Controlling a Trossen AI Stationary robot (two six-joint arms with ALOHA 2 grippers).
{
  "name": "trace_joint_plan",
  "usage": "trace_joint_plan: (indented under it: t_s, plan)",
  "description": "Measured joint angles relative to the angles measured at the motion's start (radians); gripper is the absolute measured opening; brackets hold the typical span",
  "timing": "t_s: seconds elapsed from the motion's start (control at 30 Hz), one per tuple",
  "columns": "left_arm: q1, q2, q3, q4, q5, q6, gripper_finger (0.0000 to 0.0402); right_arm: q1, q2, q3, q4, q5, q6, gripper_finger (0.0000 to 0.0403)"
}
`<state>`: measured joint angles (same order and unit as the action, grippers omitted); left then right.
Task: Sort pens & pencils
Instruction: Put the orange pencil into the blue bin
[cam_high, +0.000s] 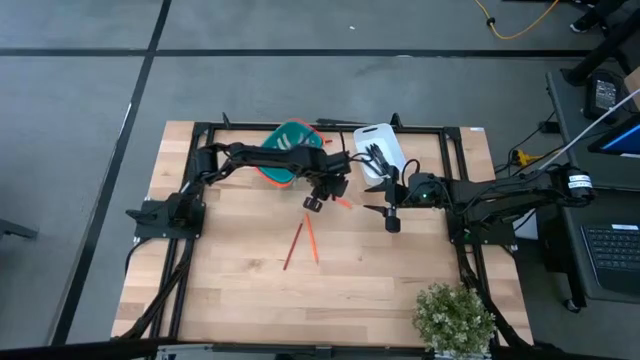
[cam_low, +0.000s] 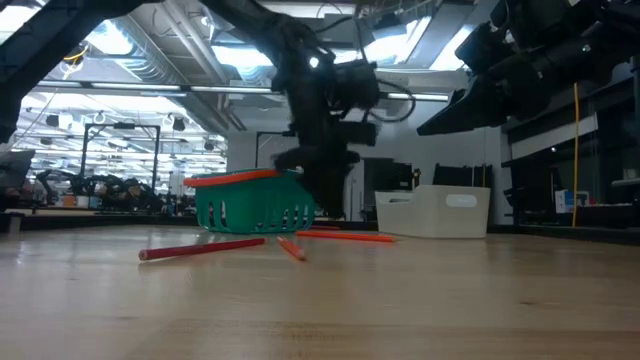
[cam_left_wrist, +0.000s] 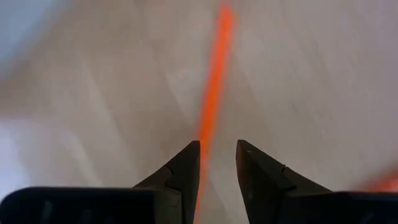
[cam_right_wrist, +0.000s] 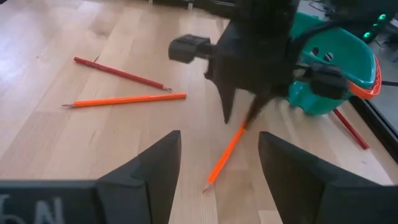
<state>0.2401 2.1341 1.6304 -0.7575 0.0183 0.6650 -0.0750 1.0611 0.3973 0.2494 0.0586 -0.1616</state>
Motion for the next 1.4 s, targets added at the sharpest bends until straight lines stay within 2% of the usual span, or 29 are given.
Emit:
trace_joint_plan:
  t_s: [0.9, 1.17, 1.4]
  plan:
    - [0.035, 0.061, 0.001, 0.028, 0.002, 0.026, 0.0098, -0.005, 0.000, 0.000, 0.000, -0.008, 0.000, 0.0216]
    - [0.047, 0.080, 0.005, 0.009, 0.071, 0.017, 0.0098, -0.005, 0.000, 0.000, 0.000, -0.008, 0.000, 0.0216]
    - [0.022, 0.083, 0.004, 0.009, 0.045, 0.019, 0.0096, -0.005, 0.000, 0.000, 0.000, -0.008, 0.000, 0.0216]
